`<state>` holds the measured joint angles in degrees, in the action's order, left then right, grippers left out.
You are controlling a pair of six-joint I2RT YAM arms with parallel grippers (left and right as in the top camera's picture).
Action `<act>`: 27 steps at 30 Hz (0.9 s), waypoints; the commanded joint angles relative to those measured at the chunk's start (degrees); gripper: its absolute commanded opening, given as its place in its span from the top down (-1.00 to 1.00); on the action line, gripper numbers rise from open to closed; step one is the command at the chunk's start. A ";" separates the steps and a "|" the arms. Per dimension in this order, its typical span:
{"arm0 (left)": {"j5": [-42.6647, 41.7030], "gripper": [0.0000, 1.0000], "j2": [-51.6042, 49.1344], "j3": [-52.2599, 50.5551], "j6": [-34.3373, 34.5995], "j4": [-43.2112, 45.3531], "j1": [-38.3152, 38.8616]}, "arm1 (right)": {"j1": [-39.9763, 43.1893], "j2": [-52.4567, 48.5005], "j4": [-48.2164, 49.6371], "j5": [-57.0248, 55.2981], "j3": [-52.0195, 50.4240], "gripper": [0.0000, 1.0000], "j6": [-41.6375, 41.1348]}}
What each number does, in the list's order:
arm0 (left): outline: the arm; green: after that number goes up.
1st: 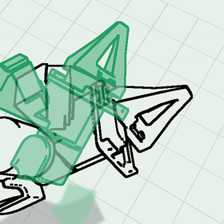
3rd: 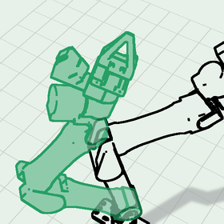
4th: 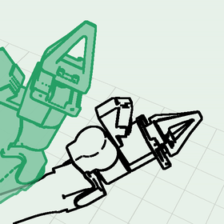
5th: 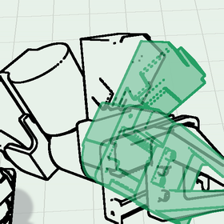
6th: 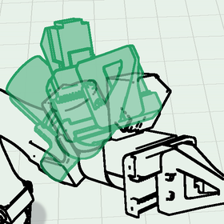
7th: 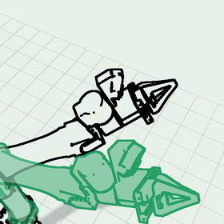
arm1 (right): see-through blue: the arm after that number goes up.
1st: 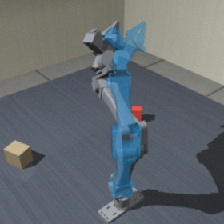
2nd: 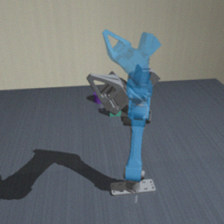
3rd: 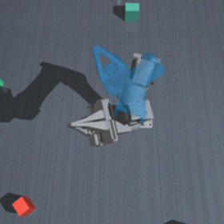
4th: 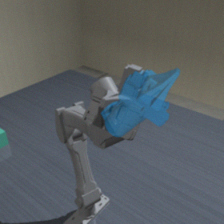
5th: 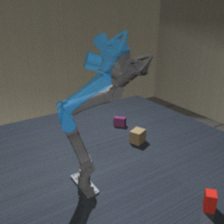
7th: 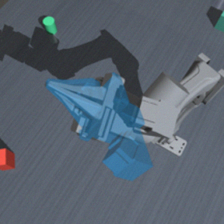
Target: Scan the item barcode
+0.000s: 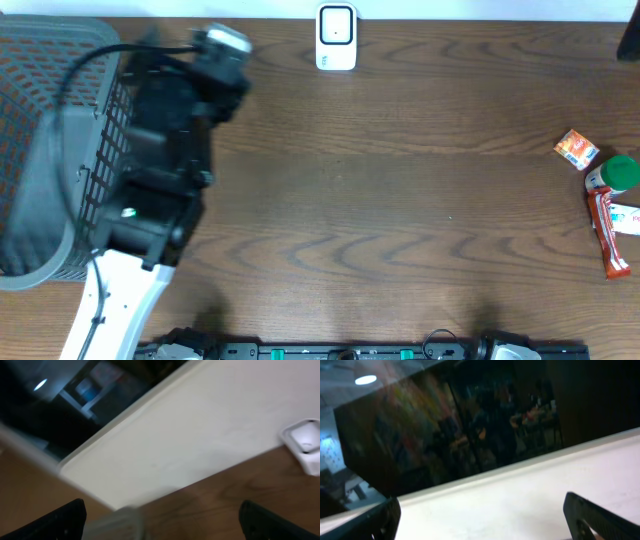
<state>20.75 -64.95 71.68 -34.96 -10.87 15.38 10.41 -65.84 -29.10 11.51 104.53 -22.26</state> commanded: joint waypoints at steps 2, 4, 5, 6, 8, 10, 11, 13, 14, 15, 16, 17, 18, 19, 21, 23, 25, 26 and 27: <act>-8.85 -0.96 4.76 0.55 5.20 -3.39 -7.39 | -0.55 1.44 2.73 -2.01 -5.11 -0.99 4.33; -13.11 -0.96 7.04 0.55 6.91 -5.18 -10.08 | -0.85 3.91 2.62 -4.94 -8.37 -0.98 7.80; -15.30 -0.96 8.61 0.55 7.96 -5.86 -11.67 | -0.98 5.68 2.58 -6.29 -10.51 -0.98 8.20; -16.26 -0.96 9.92 0.55 9.46 -6.03 -12.92 | -1.11 8.04 2.71 -7.48 -13.27 -0.98 8.20; -17.94 -0.96 12.39 0.55 12.31 -6.01 -15.06 | -1.11 12.81 4.11 -8.04 -18.58 -0.98 8.20; -21.81 -0.96 14.78 0.55 13.46 -6.03 -16.72 | -1.11 18.36 6.38 -8.00 -24.57 -0.99 8.17; -25.14 -0.96 16.13 0.52 13.46 -5.99 -17.42 | -1.09 20.98 7.50 -8.02 -27.30 -0.99 8.20; -30.53 -0.96 18.43 0.52 13.44 -5.92 -18.25 | -1.09 26.12 9.75 -8.00 -32.63 -0.98 8.17; -32.22 -0.96 19.52 0.52 13.44 -5.60 -18.56 | -1.07 28.74 11.15 -8.00 -35.30 -0.99 8.17; -33.31 -0.96 20.72 0.52 13.44 -5.25 -18.75 | -1.05 31.56 13.20 -8.00 -38.29 -0.98 8.17; -33.81 -0.96 21.66 0.52 13.46 -5.11 -18.91 | -0.98 33.77 15.10 -8.02 -40.74 -0.99 8.17; -33.83 -0.96 22.97 0.52 13.44 -5.07 -18.97 | -0.94 35.82 16.83 -8.07 -42.95 -0.98 8.20; -33.83 -0.96 24.20 0.52 13.44 -5.03 -18.97 | -0.85 37.66 17.97 -8.07 -44.87 -0.98 8.20; -33.81 -0.96 25.51 0.52 13.42 -4.94 -19.02 | -0.76 39.60 18.40 -8.04 -46.77 -0.99 8.17; -33.81 -0.96 28.30 0.52 13.42 -4.90 -19.43 | -0.68 42.25 18.45 -8.04 -49.37 -0.98 8.20; -33.83 -0.96 31.30 0.52 13.44 -4.87 -20.22 | -0.66 44.28 18.45 -8.50 -51.52 -0.98 8.20; -33.83 -0.96 33.29 0.52 13.49 -4.11 -20.55 | -0.66 44.94 18.34 -8.63 -52.87 -0.98 8.20; -33.83 -0.96 33.75 0.52 13.53 -3.48 -20.55 | -0.66 44.94 17.97 -8.63 -53.18 -0.98 8.20; -33.81 -0.96 34.03 0.55 13.49 -2.89 -20.55 | -0.66 44.94 17.27 -8.55 -53.37 -0.99 8.17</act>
<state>-11.92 -31.99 71.72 -22.28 -14.74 -4.82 10.00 -21.45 -11.44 3.75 51.94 -14.79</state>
